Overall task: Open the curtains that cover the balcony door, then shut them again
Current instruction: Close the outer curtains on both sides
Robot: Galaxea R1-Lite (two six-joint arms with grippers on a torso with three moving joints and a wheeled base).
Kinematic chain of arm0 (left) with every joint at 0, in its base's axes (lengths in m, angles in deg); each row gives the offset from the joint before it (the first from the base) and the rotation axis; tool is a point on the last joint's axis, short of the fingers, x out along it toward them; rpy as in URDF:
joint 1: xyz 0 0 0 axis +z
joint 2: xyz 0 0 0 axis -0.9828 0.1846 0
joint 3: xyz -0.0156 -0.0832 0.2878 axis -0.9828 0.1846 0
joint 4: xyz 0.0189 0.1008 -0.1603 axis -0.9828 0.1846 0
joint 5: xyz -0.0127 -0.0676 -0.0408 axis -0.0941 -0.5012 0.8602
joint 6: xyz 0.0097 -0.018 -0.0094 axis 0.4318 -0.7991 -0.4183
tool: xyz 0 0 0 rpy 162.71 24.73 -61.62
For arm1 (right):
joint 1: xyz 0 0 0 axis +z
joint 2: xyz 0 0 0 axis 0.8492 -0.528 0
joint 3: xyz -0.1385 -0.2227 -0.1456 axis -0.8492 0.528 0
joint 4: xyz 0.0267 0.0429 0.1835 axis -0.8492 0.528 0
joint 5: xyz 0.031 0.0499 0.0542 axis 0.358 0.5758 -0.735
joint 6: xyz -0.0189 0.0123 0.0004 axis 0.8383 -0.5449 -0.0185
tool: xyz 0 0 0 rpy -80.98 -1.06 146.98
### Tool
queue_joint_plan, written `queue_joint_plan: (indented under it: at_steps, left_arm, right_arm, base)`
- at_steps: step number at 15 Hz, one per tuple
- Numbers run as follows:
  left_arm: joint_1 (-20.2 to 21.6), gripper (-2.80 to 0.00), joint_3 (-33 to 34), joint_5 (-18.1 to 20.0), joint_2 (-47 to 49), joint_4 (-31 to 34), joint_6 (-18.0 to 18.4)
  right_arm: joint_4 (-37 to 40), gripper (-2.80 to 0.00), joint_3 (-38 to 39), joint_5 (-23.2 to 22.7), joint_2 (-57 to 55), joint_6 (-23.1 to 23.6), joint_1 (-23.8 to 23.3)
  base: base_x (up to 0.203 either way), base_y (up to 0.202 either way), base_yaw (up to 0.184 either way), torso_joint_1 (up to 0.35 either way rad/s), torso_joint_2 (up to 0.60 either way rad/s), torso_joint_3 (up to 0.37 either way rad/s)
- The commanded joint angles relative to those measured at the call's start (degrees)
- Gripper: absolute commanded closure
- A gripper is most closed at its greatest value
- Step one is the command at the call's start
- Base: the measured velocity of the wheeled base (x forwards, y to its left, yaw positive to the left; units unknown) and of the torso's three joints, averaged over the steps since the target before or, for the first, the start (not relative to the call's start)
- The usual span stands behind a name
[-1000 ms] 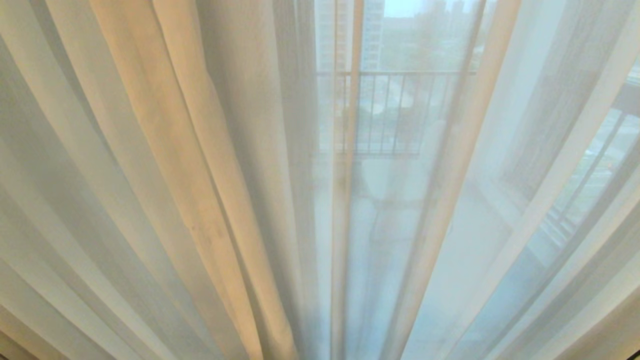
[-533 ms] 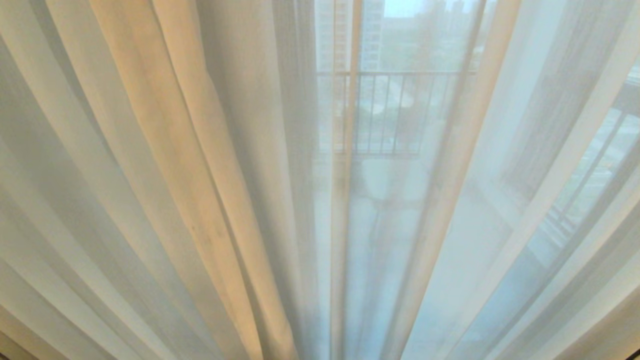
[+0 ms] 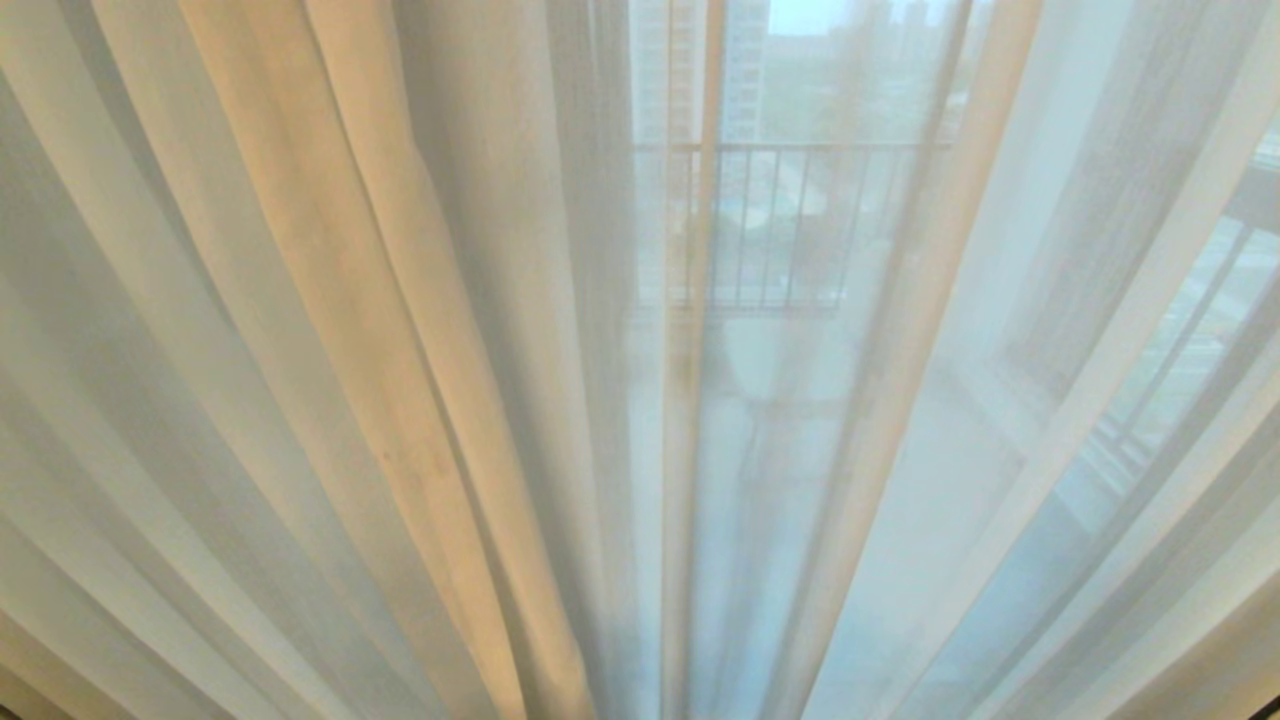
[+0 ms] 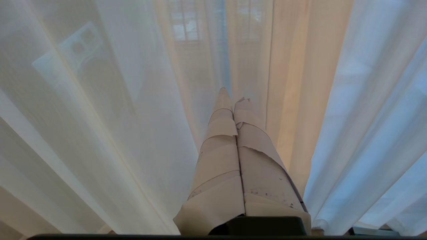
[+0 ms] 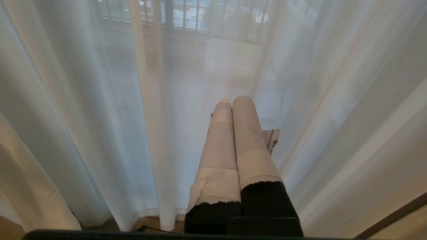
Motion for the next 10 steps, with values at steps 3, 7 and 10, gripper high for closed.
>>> queue_joint_plan:
  at_steps: [3,7,10]
  left_arm:
    - [0.0,0.0,0.0,-0.1,-0.1,-0.1,-0.1]
    - [0.0,0.0,0.0,-0.1,-0.1,-0.1,-0.1]
    - [0.0,0.0,0.0,-0.1,-0.1,-0.1,-0.3]
  right_arm:
    - [0.0,0.0,0.0,-0.1,-0.1,0.1,0.0]
    - [0.0,0.0,0.0,-0.1,-0.1,0.1,0.0]
    - [0.0,0.0,0.0,-0.1,-0.1,0.1,0.0]
  base:
    - [0.0,0.0,0.0,0.0,0.0,0.0]
    - [0.0,0.0,0.0,0.0,0.0,0.0]
    - [0.0,0.0,0.0,0.0,0.0,0.0]
